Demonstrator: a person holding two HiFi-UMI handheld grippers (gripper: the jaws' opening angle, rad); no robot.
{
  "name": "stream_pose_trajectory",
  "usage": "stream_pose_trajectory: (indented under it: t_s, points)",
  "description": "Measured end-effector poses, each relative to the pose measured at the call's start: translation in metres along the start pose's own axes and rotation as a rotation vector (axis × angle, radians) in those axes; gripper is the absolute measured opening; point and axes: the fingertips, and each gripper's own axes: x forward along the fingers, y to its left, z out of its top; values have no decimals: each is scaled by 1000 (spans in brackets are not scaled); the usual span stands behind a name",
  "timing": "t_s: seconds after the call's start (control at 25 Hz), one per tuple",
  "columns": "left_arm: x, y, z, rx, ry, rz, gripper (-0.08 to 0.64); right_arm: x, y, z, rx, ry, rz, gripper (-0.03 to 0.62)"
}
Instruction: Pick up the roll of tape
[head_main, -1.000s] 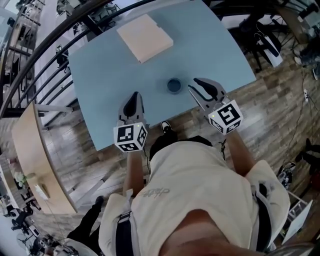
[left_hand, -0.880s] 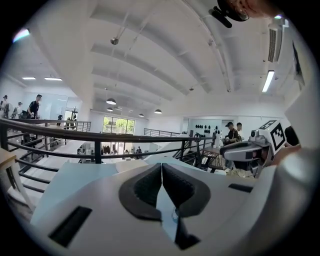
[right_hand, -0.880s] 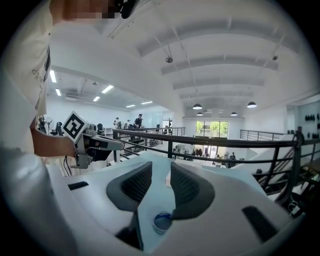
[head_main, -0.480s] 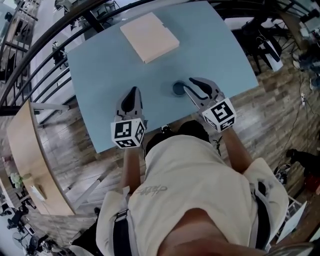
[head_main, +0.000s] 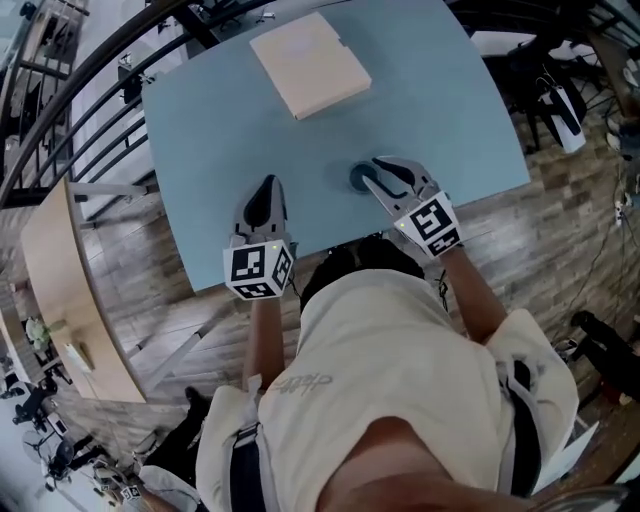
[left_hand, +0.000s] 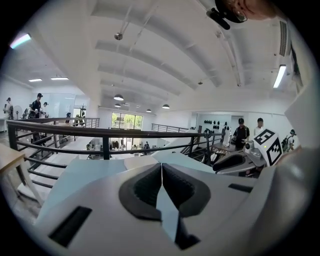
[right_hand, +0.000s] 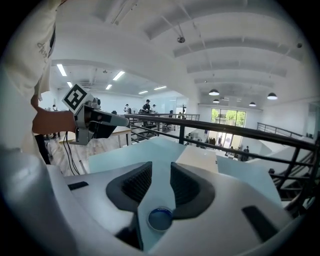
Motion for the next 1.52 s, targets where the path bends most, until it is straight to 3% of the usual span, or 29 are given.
stream_pose_trajectory:
  t_s: [0.24,0.8,1.52]
  points:
    - [-1,1,-9,-17,19,38,21,25,6,-26,-42,61,58,124]
    - [1,5,-43,-68,66,14,21,73,29,-145,-57,338,101,123]
    - [-3,25,-73,-111,108,-14,21,107,54,-211,-82,555,159,121]
